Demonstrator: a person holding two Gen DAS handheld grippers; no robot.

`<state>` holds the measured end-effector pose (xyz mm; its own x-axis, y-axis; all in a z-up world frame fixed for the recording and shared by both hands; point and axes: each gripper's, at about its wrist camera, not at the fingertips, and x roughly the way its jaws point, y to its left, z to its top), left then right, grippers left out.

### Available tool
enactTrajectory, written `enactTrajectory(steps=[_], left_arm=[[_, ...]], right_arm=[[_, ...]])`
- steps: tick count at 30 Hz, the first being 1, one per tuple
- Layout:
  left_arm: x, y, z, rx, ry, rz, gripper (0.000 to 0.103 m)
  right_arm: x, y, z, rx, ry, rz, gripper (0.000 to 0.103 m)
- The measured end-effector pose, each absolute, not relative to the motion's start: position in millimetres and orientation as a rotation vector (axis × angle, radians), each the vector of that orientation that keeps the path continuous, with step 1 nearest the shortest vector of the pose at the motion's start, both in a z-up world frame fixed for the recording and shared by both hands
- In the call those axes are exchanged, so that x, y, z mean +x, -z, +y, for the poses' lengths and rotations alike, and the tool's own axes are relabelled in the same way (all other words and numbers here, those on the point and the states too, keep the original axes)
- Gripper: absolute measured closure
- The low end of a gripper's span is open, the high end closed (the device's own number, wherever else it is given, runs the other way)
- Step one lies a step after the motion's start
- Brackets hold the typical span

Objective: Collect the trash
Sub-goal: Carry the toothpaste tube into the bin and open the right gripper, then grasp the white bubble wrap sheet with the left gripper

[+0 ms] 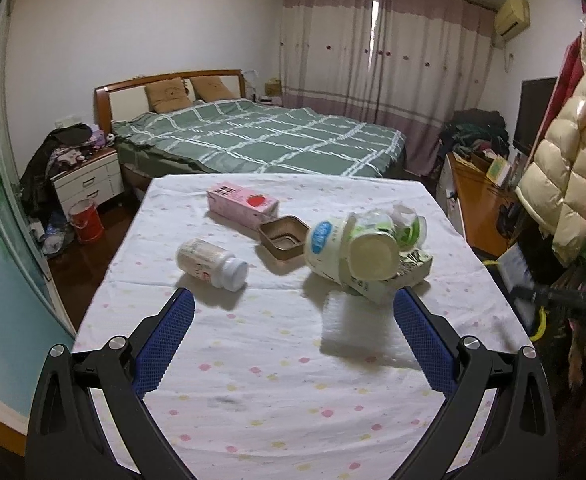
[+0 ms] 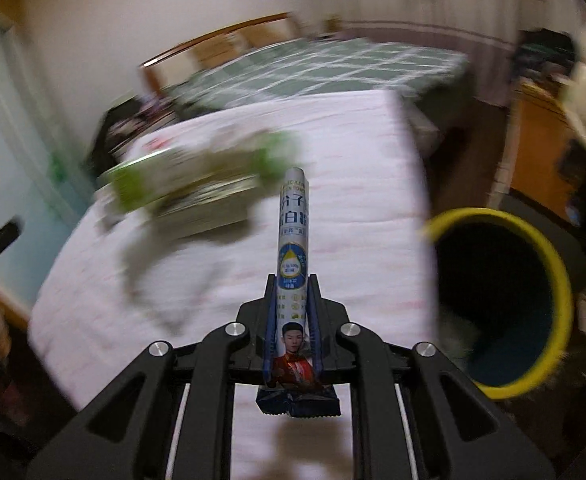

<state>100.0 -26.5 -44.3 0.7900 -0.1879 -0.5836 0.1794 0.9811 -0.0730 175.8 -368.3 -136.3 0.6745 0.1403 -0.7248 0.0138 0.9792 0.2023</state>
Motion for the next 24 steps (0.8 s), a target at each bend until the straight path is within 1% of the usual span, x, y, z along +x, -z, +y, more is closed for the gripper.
enactTrajectory(steps=[4,8,15,16,18,19,20,24], left_arm=[[109.5,54.4,-41.7,-0.003,0.231,0.655,0.005],[119.6,67.1,-57.8,0.008,0.265,0.690,0.005],[134.4,86.2,-82.8,0.036,0.330,0.730,0.005],[136.8,88.3,-85.6,0.038,0.340,0.738,0.005],[140.2,93.6,-91.4,0.043,0.351,0.752,0.005],[142.2,96.4,-94.2,0.047,0.358,0.759,0.005],[143.1,97.9,-95.9,0.049,0.363,0.763,0.005],[152.2,110.3,-101.7,0.057,0.383,0.793,0.005]], right_arm=[[184.9,150.4,-433.2,0.236,0.127,0.834,0.089],[191.1,169.5,-475.1,0.267,0.212,0.855,0.089],[200.9,197.8,-509.1,0.292,0.285,0.894,0.088],[201.4,199.0,-510.3,0.298,0.286,0.897,0.085],[205.3,202.5,-512.9,0.298,0.301,0.896,0.077],[205.1,202.9,-514.1,0.293,0.310,0.893,0.069],[204.7,202.7,-514.7,0.290,0.314,0.887,0.065],[204.0,201.6,-514.0,0.286,0.309,0.883,0.064]])
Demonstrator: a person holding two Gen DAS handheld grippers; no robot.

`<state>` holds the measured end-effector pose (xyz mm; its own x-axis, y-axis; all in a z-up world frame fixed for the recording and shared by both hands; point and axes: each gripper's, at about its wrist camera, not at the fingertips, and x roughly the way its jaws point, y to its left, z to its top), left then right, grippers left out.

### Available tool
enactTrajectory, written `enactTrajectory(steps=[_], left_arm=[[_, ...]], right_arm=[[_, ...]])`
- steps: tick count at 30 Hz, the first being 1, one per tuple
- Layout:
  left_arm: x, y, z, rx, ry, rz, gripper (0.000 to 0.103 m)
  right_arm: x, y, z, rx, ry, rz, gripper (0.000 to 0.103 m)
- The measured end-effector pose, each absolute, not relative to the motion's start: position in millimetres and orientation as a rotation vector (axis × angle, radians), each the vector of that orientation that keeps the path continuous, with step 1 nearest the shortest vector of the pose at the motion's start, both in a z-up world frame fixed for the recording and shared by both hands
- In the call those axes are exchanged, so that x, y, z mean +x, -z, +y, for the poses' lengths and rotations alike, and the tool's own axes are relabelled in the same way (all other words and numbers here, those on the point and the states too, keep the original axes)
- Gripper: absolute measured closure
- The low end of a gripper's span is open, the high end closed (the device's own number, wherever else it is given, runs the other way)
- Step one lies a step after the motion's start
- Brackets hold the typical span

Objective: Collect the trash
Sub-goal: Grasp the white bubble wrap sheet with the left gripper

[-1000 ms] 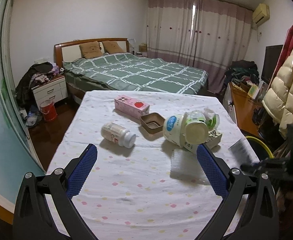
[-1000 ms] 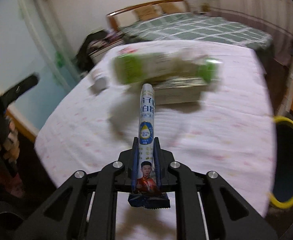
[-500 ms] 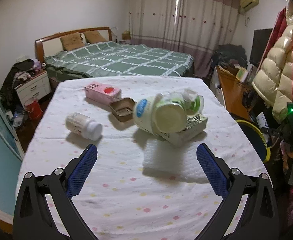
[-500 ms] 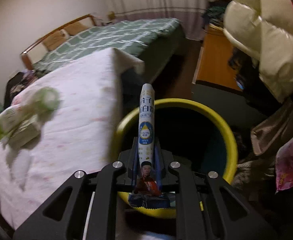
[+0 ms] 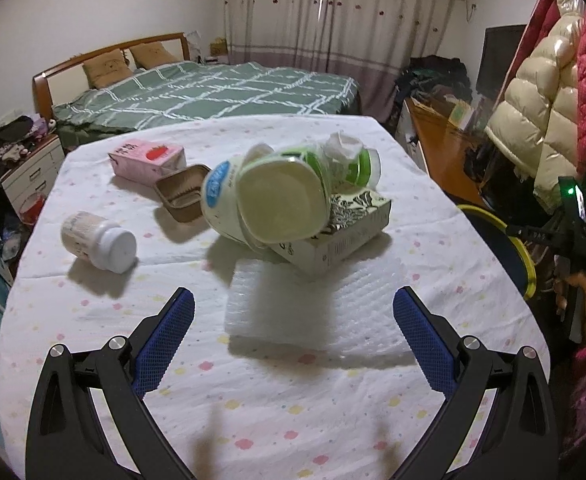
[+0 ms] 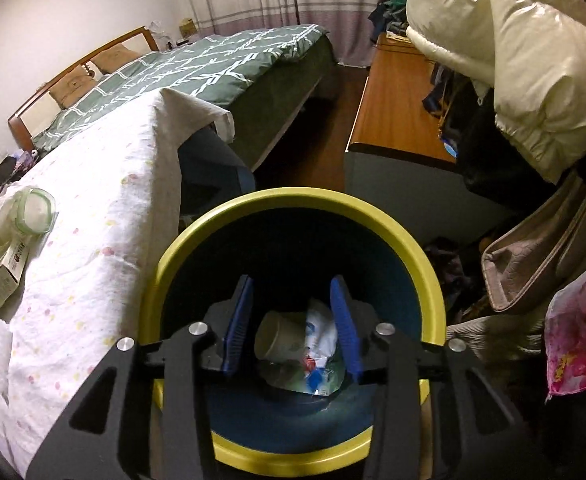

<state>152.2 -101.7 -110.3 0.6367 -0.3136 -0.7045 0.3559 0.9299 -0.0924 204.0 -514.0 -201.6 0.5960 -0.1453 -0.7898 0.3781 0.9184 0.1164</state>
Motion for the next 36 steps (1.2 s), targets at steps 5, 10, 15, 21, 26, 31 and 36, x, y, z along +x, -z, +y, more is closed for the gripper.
enactTrajectory(steps=[5,10,15,21,26,31,36], left_arm=[[165.6,125.3,-105.8,0.061,0.403,0.837,0.005],[182.0,141.3,-112.8,0.105,0.421,0.865,0.005],[190.9,153.2,-112.9,0.080,0.468,0.909,0.005],[178.8,153.4,-123.5,0.093,0.559,0.913,0.005],[154.7,145.3,-145.8,0.111,0.701,0.908,0.005],[114.5,131.6,-174.1,0.168,0.897,0.892,0.005],[111.9,113.8,-175.6,0.248,0.846,0.817,0.005]], right_arm=[[203.1,199.3,-508.1,0.286,0.293,0.879,0.064],[203.1,199.6,-502.6,0.283,0.278,0.882,0.064],[202.3,197.8,-497.0,0.276,0.268,0.885,0.064],[201.4,195.8,-493.6,0.276,0.254,0.881,0.063],[198.2,193.2,-488.8,0.274,0.241,0.873,0.063],[195.3,191.4,-489.5,0.274,0.235,0.866,0.063],[190.7,188.9,-490.8,0.276,0.238,0.857,0.062]])
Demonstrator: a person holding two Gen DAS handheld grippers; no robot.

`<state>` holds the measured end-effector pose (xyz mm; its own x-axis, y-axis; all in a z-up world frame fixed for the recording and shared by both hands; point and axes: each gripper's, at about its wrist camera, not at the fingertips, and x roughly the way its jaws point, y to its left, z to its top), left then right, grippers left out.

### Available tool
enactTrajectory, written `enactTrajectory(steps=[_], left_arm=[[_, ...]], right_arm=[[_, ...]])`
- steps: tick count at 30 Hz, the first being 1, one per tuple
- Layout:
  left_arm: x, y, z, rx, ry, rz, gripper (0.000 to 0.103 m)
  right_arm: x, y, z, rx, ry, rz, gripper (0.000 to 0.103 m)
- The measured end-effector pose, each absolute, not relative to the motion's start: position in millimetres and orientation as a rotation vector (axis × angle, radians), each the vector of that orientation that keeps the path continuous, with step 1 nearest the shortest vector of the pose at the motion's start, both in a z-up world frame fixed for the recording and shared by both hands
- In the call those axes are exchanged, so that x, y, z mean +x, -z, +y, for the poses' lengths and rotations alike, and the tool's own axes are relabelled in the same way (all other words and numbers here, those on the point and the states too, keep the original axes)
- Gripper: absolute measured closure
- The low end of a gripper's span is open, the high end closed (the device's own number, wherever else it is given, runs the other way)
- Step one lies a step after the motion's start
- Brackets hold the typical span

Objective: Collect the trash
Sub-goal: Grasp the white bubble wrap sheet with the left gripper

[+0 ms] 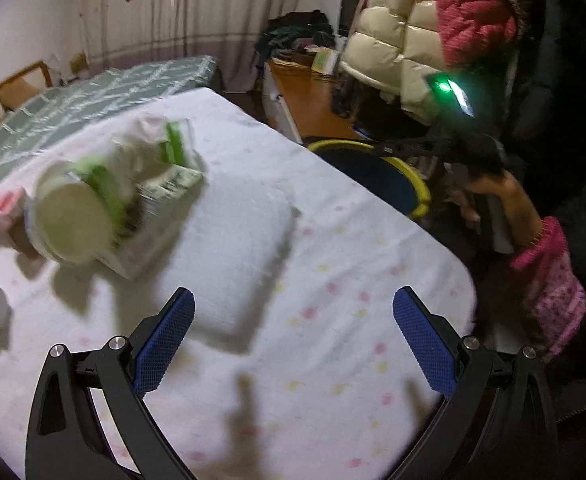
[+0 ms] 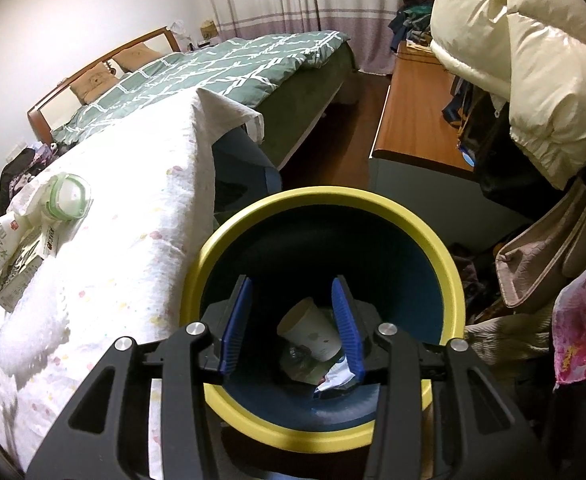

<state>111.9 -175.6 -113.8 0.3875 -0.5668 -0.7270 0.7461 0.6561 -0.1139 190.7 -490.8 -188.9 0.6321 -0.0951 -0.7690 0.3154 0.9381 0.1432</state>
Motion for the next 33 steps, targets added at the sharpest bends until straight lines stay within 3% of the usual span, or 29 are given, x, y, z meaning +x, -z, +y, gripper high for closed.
enactTrajectory(steps=[20,22,26,27,30,33], left_arm=[[179.1,149.0,-229.3,0.382,0.786,0.899,0.007],[178.6,151.5,-231.8,0.395,0.775,0.906,0.021],[181.1,155.6,-232.2,0.397,0.738,0.929,0.037],[181.0,154.7,-230.6,0.391,0.730,0.929,0.047],[179.9,149.8,-225.8,0.350,0.749,0.949,0.062],[174.6,145.5,-226.9,0.342,0.755,0.949,0.070]], right_arm=[[185.9,203.0,-499.7,0.310,0.239,0.874,0.058],[185.2,204.2,-500.5,0.314,0.236,0.876,0.058],[181.3,204.0,-503.2,0.328,0.235,0.871,0.058],[179.7,203.8,-503.9,0.331,0.235,0.868,0.058],[175.1,202.2,-505.3,0.336,0.234,0.859,0.058],[169.1,199.0,-505.7,0.340,0.233,0.848,0.058]])
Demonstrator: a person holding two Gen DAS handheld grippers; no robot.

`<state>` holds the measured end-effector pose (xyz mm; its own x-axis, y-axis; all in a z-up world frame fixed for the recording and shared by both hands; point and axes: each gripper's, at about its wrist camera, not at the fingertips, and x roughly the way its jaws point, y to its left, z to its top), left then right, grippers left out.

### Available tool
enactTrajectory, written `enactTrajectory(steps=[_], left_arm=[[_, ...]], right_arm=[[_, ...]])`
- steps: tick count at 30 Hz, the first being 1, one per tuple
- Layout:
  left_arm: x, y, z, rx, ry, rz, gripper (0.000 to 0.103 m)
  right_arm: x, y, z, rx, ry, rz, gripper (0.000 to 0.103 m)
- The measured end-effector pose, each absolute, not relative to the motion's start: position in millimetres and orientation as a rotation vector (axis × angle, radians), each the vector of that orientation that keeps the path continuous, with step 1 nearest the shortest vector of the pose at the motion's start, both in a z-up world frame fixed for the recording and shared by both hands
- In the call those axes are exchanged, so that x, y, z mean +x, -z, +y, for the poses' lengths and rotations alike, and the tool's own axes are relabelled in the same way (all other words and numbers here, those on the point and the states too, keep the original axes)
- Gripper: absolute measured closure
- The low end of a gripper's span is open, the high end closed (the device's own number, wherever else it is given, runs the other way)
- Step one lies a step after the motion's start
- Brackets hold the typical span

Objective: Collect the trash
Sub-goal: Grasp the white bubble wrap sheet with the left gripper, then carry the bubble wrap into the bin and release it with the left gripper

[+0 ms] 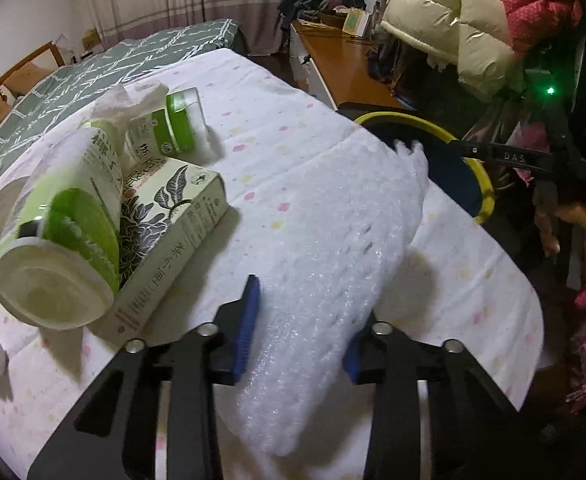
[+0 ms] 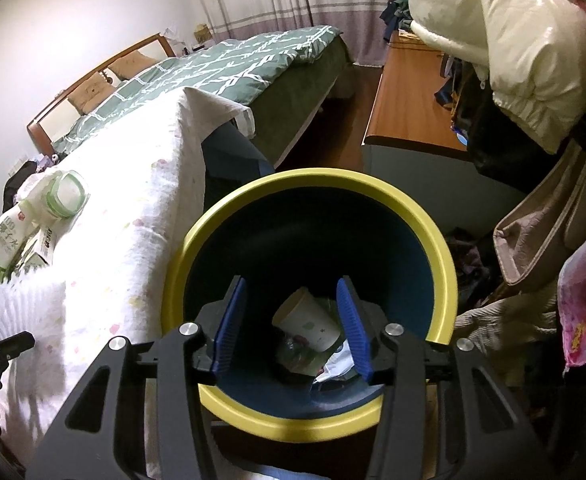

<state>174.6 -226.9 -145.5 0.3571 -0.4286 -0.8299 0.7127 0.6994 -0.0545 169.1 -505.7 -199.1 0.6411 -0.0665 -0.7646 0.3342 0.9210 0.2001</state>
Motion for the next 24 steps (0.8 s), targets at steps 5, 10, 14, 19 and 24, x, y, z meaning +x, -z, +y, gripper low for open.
enactTrajectory(steps=[5,10,14,19,24], left_arm=[[159.4,134.7,-234.9,0.343,0.789,0.930,0.075],[146.3,119.3,-255.3,0.361,0.836,0.901,0.076],[145.4,108.9,-282.9,0.367,0.880,0.889,0.076],[150.3,104.5,-330.0,0.373,0.942,0.892,0.076],[151.5,104.6,-388.3,0.418,0.994,0.875,0.076]], right_arm=[[158.5,193.8,-505.1,0.338,0.237,0.831,0.058],[140.8,184.1,-503.8,0.318,0.265,0.805,0.058],[115.9,174.2,-506.8,0.304,0.306,0.779,0.058],[85.5,165.3,-517.5,0.303,0.352,0.763,0.058],[60.7,162.5,-525.2,0.311,0.388,0.752,0.055]])
